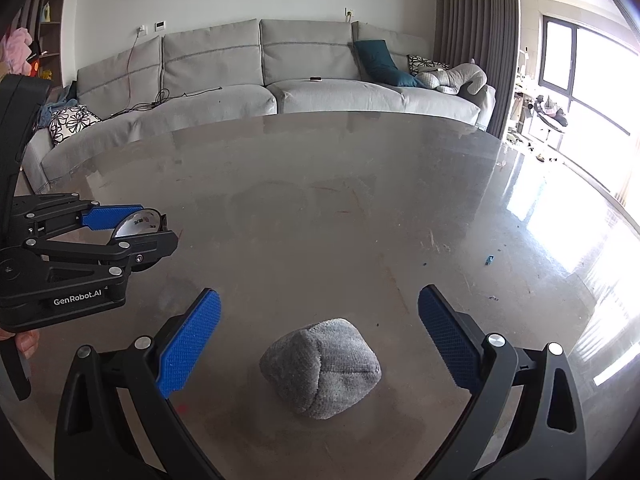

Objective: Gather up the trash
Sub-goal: 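Grasp the grey knit cap with the right gripper while the left holds the tape roll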

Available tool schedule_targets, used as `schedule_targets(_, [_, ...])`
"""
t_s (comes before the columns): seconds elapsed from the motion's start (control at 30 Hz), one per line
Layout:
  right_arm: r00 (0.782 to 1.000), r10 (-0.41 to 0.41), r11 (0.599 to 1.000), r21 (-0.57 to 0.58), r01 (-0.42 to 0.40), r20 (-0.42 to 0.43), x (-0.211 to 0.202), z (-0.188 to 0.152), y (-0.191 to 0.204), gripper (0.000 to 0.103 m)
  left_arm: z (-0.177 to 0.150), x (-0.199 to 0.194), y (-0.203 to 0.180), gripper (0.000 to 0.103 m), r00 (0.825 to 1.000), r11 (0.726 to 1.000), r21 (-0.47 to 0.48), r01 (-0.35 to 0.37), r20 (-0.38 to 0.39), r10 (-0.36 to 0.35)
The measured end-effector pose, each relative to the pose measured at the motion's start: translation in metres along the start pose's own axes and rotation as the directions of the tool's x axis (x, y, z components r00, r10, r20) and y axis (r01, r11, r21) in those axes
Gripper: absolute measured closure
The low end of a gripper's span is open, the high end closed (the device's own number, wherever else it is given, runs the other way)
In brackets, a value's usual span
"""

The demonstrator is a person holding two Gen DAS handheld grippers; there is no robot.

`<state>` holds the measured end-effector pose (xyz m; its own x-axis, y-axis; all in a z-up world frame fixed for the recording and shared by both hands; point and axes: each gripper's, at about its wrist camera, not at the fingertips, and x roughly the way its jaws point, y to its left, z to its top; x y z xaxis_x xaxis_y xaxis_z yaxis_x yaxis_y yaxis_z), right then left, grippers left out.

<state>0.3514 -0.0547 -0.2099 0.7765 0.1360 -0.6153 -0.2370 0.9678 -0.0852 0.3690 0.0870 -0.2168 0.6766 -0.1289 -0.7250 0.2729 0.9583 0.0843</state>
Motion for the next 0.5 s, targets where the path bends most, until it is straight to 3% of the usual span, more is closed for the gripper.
schedule_targets(0.5, [0.994, 0.037, 0.999, 0.01, -0.036, -0.099, 0.031, -0.021, -0.003, 0.005, 0.0, 0.003, 0.001, 0.055, 1.0, 1.0, 0.003, 0.01, -0.006, -0.01])
